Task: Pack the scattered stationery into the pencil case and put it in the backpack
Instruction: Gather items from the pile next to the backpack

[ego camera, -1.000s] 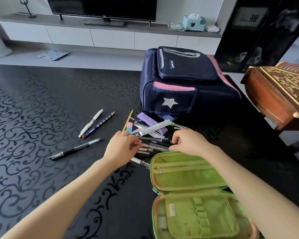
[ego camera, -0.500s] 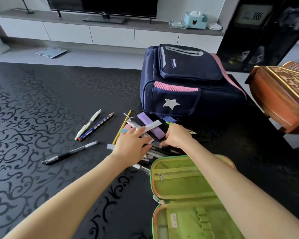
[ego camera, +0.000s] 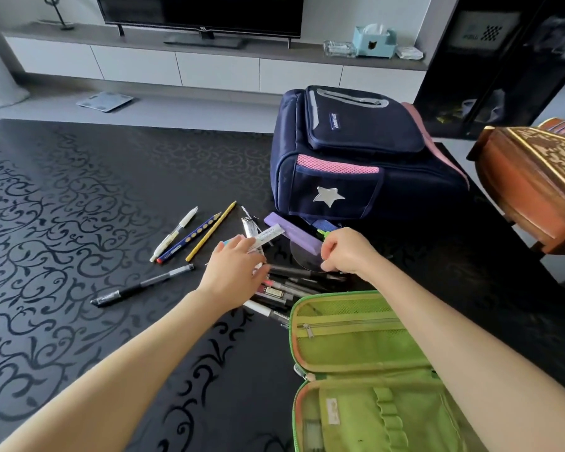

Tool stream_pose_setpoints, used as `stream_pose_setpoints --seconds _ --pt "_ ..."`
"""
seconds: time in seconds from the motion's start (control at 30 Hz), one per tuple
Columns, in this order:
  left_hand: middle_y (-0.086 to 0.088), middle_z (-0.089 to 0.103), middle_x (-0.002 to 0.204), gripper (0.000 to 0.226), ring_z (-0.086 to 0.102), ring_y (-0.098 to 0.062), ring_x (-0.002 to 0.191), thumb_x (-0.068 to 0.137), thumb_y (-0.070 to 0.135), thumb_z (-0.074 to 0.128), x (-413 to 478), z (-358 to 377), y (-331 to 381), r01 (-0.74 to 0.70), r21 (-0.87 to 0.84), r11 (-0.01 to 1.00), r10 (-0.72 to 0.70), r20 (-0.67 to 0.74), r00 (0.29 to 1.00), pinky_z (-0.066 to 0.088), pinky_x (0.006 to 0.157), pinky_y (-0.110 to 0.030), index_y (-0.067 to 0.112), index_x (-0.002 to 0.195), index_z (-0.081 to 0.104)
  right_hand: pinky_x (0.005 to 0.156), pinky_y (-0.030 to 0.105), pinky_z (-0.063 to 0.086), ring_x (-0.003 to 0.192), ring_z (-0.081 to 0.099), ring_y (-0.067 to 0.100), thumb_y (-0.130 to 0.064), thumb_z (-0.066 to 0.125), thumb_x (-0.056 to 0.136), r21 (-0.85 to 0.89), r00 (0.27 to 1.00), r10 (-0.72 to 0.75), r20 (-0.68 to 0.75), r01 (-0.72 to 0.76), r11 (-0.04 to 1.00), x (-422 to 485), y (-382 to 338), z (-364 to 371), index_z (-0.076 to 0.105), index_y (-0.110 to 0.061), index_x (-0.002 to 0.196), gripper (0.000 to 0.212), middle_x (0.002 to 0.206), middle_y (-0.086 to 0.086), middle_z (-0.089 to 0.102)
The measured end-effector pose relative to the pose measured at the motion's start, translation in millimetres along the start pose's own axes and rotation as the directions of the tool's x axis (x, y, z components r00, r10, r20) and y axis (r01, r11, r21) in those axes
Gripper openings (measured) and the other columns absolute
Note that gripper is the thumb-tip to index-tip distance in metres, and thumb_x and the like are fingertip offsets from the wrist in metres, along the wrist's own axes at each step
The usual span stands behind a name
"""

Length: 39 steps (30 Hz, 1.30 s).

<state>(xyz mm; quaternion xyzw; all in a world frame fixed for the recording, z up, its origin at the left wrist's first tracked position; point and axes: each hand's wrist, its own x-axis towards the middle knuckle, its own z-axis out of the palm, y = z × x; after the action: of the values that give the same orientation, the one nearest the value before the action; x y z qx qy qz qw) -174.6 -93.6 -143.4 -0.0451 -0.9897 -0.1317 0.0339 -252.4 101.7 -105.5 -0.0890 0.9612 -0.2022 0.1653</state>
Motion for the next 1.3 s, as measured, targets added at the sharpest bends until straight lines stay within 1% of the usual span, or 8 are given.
stream_pose_setpoints --seconds 0.2,0.4,0.5,0.63,0.83,0.97,1.1,1.3 --pt "-0.008 0.054 0.129 0.023 0.042 -0.030 0.122 0.091 0.027 0.051 -8.0 -13.7 19.7 -0.019 -0.125 0.992 0.013 -0.050 0.999 0.036 0.099 -0.037 0.019 0.102 0.069 0.069 0.021 0.039 0.071 0.056 0.009 -0.009 0.070 0.075 0.226 0.952 -0.086 -0.294 0.157 0.962 -38.8 18.4 -19.2 0.072 -0.017 0.078 0.009 0.074 -0.007 0.064" --pt "-0.005 0.064 0.091 0.011 0.054 -0.026 0.091 0.083 0.019 0.062 -54.2 -25.3 73.1 -0.184 -0.248 0.951 0.157 -0.125 0.980 0.047 0.081 -0.036 0.014 0.083 0.072 0.047 0.017 0.043 0.056 0.055 0.009 -0.009 0.068 0.082 0.487 0.976 -0.073 -0.205 0.166 0.858 -122.1 32.7 -50.1 0.071 -0.011 0.089 0.008 0.069 -0.002 0.064" --pt "-0.003 0.063 0.094 0.014 0.056 -0.021 0.091 0.084 0.025 0.063 -91.7 -27.0 106.9 -0.315 -0.249 0.916 0.341 0.071 0.937 0.049 0.081 -0.036 0.016 0.091 0.070 0.044 0.018 0.040 0.054 0.053 0.010 -0.009 0.070 0.080 0.576 0.989 -0.017 -0.150 0.102 0.811 -160.5 45.5 -53.1 0.070 -0.010 0.080 0.001 0.065 0.001 0.062" --pt "0.001 0.042 0.133 0.051 0.040 -0.018 0.121 0.081 0.048 0.060 -122.3 -14.4 134.8 -0.346 -0.008 0.938 0.312 0.453 0.835 0.043 0.094 -0.034 0.028 0.128 0.050 0.048 0.019 0.045 0.056 0.059 0.010 -0.013 0.070 0.081 0.805 1.000 0.023 0.020 -0.030 0.592 -207.4 61.9 -47.8 0.067 -0.007 0.080 0.007 0.068 0.002 0.068" --pt "-0.008 0.042 0.126 0.061 0.048 -0.027 0.109 0.080 0.044 0.059 -124.8 -7.4 144.1 -0.469 0.212 0.857 0.311 0.512 0.801 0.049 0.088 -0.042 0.024 0.135 0.039 0.048 0.018 0.045 0.055 0.057 0.010 -0.010 0.067 0.083 0.858 0.997 0.072 0.033 -0.066 0.510 -254.2 89.8 -36.4 0.067 -0.003 0.090 0.010 0.069 0.006 0.066" --pt "-0.009 0.058 0.102 0.032 0.059 -0.030 0.084 0.087 0.031 0.051 -126.5 -17.3 144.4 -0.408 0.109 0.906 0.310 0.486 0.817 0.051 0.069 -0.039 0.012 0.113 0.050 0.049 0.020 0.044 0.057 0.054 0.011 -0.004 0.057 0.089 0.957 0.995 0.096 0.034 -0.060 0.282 -269.8 105.3 -22.9 0.068 -0.005 0.093 0.012 0.069 0.004 0.063" --pt "0.001 0.045 0.065 0.014 0.046 -0.023 0.062 0.096 0.019 0.037 -116.4 -24.0 132.9 -0.197 -0.126 0.972 0.226 0.285 0.932 0.033 0.049 -0.029 0.017 0.083 0.039 0.051 0.017 0.043 0.060 0.056 0.007 -0.003 0.055 0.091 0.844 0.992 0.114 -0.046 -0.023 0.536 -277.2 102.7 -3.1 0.070 -0.011 0.091 0.017 0.071 0.000 0.066" --pt "-0.005 0.045 0.064 0.016 0.042 -0.023 0.058 0.098 0.016 0.035 -113.9 -23.4 135.6 -0.159 -0.180 0.971 0.198 0.229 0.953 0.027 0.047 -0.029 0.014 0.083 0.039 0.061 0.024 0.049 0.076 0.064 0.010 -0.019 0.069 0.081 0.571 0.947 0.249 -0.205 -0.090 0.816 -242.7 82.4 42.5 0.059 -0.022 0.093 0.016 0.080 -0.007 0.069"
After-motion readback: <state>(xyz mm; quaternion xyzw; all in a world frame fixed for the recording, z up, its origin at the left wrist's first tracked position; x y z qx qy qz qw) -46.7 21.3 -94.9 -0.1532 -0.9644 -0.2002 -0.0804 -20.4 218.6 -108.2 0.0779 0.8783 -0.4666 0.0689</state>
